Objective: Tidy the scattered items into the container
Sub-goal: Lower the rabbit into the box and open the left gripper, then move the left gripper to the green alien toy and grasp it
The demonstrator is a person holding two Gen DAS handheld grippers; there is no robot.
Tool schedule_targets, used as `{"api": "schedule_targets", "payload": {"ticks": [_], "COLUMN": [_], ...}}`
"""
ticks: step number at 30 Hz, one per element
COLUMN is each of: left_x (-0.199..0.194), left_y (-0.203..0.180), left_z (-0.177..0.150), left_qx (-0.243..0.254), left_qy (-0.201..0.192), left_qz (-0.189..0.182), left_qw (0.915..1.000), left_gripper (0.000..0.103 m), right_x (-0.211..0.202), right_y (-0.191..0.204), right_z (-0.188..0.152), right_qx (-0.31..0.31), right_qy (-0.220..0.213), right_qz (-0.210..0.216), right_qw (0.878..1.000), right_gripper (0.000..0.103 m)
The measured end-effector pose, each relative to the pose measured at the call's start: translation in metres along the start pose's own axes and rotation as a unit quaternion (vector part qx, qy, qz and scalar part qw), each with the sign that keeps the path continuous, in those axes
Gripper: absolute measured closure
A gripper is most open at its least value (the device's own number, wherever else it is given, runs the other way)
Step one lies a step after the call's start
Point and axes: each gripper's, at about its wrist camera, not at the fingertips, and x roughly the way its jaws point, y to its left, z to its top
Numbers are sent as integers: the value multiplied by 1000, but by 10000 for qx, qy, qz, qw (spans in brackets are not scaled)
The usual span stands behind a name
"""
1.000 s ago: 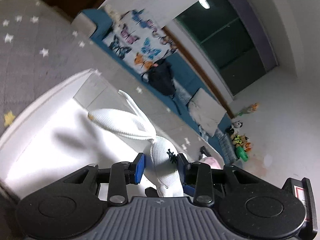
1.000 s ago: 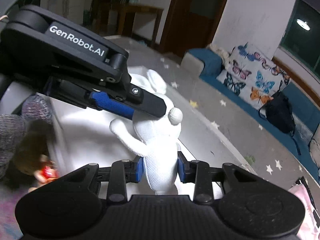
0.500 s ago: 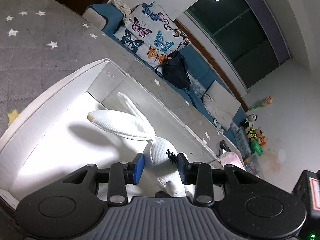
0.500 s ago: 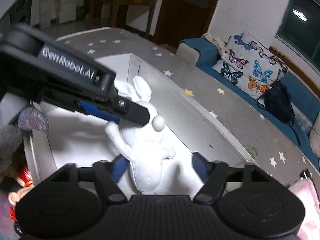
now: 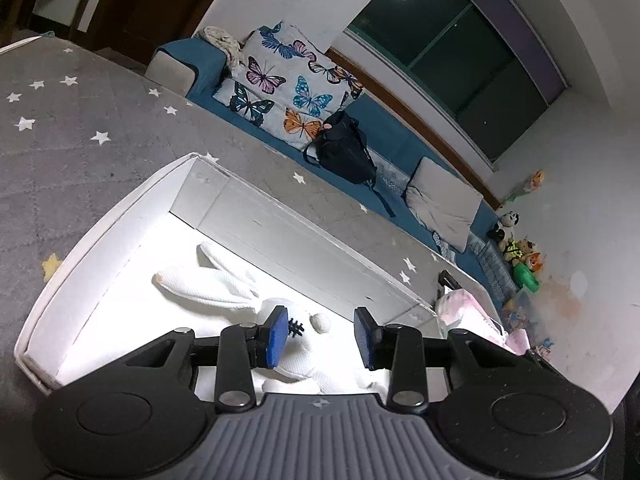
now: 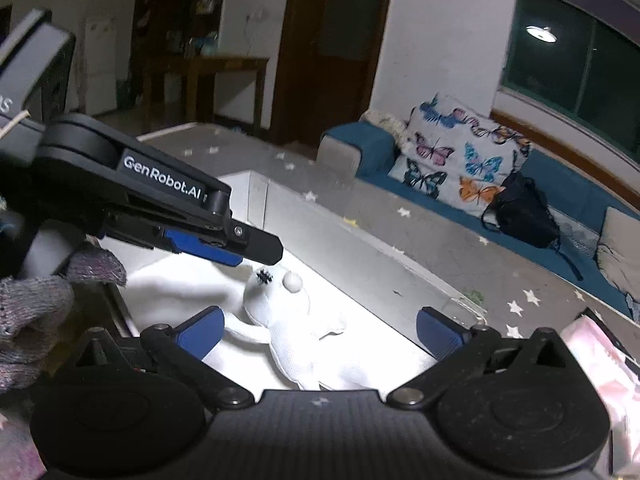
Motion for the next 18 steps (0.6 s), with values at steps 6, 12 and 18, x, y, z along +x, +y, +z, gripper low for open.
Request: {"api": "schedule_targets", "payload": {"ticks": [6,12,18], "left_x": [-23,-48,-68], "left_y": [-12,-29,-42], "left_z": [-14,-37,-66], "left_qx": [217,552,918], "left_qy": [-48,-63,-3], "left_qz": [-197,-380,-525], "left_qw": [9996,9977,9944], "left_gripper": [65,65,65], "right_x": [-35,-82,-118], "right_y": [1,9,14], "right_z": [-9,-25,-52], "right_qx": [406,495,677], "right_qy": [-335,-848,-924], "right_qz": [34,30,30], "right_qw": [9986,9952,9934], "right_gripper": [0,0,0]}}
